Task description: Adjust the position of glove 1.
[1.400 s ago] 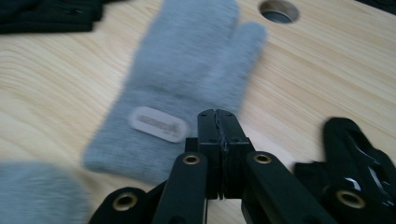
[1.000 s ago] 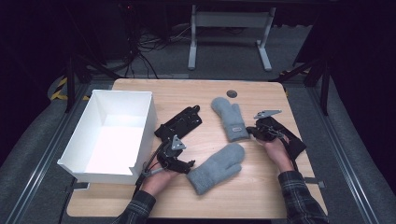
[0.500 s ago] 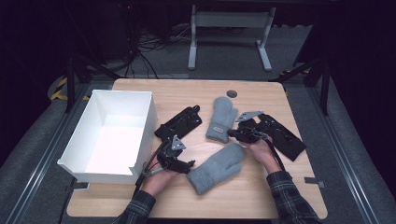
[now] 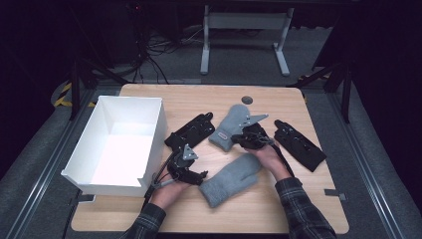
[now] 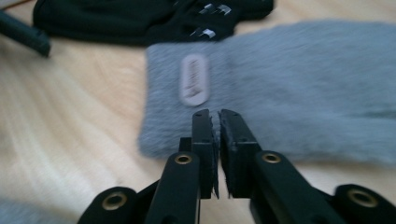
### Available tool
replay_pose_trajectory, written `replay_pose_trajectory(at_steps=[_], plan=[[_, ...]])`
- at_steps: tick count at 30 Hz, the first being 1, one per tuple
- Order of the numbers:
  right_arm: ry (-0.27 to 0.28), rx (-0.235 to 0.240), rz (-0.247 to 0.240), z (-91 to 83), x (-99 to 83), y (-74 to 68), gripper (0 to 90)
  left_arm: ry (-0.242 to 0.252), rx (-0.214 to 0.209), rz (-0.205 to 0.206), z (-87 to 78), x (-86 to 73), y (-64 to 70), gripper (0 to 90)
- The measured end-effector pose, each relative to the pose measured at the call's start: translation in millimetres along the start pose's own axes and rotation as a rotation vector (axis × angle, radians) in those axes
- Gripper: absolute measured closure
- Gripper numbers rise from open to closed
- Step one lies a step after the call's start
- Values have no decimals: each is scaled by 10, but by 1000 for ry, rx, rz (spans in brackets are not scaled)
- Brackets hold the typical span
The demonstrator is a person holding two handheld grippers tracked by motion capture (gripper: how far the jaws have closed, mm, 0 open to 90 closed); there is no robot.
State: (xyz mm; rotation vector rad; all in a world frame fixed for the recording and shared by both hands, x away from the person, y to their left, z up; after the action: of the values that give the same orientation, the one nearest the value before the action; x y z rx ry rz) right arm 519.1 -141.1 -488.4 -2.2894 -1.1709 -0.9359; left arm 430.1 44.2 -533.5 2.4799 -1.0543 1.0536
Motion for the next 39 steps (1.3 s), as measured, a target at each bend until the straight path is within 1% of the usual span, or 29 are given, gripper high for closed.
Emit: replay_pose_trajectory(at_steps=[2, 4, 5, 6, 8, 9, 13, 15, 18, 21, 25, 27, 28, 30, 32, 33, 36, 39], plan=[[0, -24, -1, -34, 45, 95, 794, 0, 0, -1, 0, 0, 1, 93], [4, -32, -4, -49, 105, 174, 763, 1, 0, -2, 1, 1, 2, 93], [6, -35, -7, -48, 126, 196, 743, 1, 0, -2, 1, 1, 2, 93], [6, -35, -7, -48, 126, 196, 743, 1, 0, -2, 1, 1, 2, 93], [-1, -58, -14, -16, 185, 292, 677, 1, 0, -2, 1, 1, 2, 93], [-2, -61, -19, 5, 204, 324, 652, 1, 0, -3, 1, 1, 2, 93], [-1, -55, -21, 98, 255, 395, 553, 1, -1, -3, 0, 1, 2, 93], [0, -42, -16, 143, 270, 413, 516, -2, -2, -2, -2, -1, 2, 93], [-8, -30, -10, 229, 267, 437, 511, -1, -1, -2, -2, 0, 2, 93], [-18, -18, 3, 309, 240, 446, 524, 2, -1, -3, 0, 1, 2, 93], [-29, -6, 19, 367, 179, 451, 578, -2, -1, -2, -2, -1, 2, 93], [-24, 3, 25, 384, 153, 451, 631, -3, -1, 0, -2, -2, 0, 93], [-21, -1, 24, 391, 141, 450, 660, -1, 0, -1, -1, -1, 0, 93], [-15, -2, 22, 393, 124, 444, 739, 0, -1, -1, 0, 0, 1, 93], [-21, 1, 27, 388, 114, 431, 815, 0, -1, -1, -1, -1, 1, 93], [-25, 0, 28, 384, 115, 429, 838, 0, 0, -1, 0, -1, 1, 93], [-30, -10, 29, 368, 121, 427, 869, -1, 0, -1, -1, -1, 1, 93], [-5, -14, 42, 326, 146, 427, 879, 0, -1, -1, 0, 0, 1, 93]])
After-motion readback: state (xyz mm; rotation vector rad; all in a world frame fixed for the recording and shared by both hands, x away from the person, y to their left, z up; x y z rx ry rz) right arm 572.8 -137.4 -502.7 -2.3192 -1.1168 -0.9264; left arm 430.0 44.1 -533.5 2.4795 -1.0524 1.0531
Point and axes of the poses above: each handheld gripper's, and its own axes: z roughly forward along the jaws, x roughly out of its top, y roughly to its right, the point moved 8 cm from there along z, roughly forward along the jaws, and after that the axes turned 6 degrees about x, right-handed, at the moved point
